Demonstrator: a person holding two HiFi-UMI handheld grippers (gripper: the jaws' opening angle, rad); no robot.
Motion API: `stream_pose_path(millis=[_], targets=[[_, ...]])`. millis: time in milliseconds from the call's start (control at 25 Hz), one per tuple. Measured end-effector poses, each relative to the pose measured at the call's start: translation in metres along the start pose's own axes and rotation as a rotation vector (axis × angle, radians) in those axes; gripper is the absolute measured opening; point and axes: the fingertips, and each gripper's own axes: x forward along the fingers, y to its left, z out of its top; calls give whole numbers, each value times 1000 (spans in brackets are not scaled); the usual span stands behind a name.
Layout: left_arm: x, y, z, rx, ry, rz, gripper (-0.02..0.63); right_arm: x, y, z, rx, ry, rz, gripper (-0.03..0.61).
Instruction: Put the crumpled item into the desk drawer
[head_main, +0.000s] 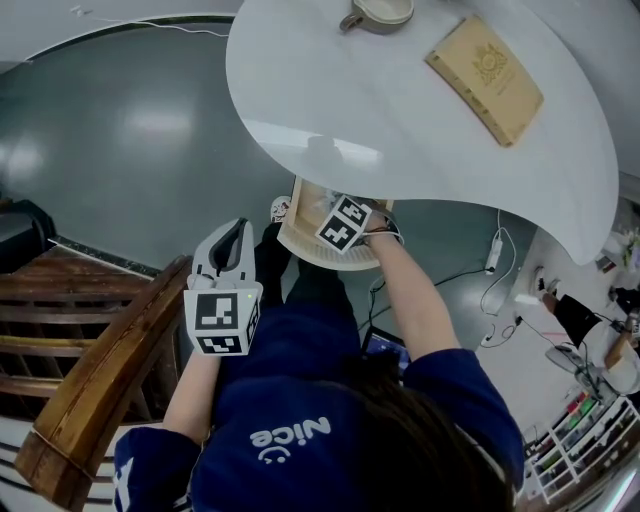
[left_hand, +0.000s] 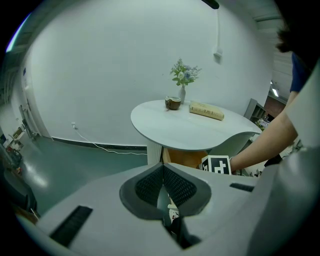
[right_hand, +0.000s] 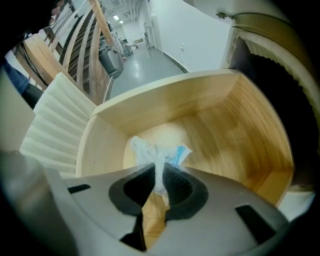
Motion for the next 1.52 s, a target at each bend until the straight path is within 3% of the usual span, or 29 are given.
stream_pose_path(millis=[600,800,920,1120,1520], targets=[[-3,8,-14,3,29,17,3,22,8,0,-64,31,33,69],[-2,4,-16,8,28,11,3,22,8,1,-39,32,40,92],[-2,3,-15,14,26,7,3,19,10,1,-21,33,61,166],[-2,1,-8,26,11,0,5,8,12,2,-31,12,52,171],[-1,-16,8,49,-32,-49,3,-31,17,9,69,-68,32,178]])
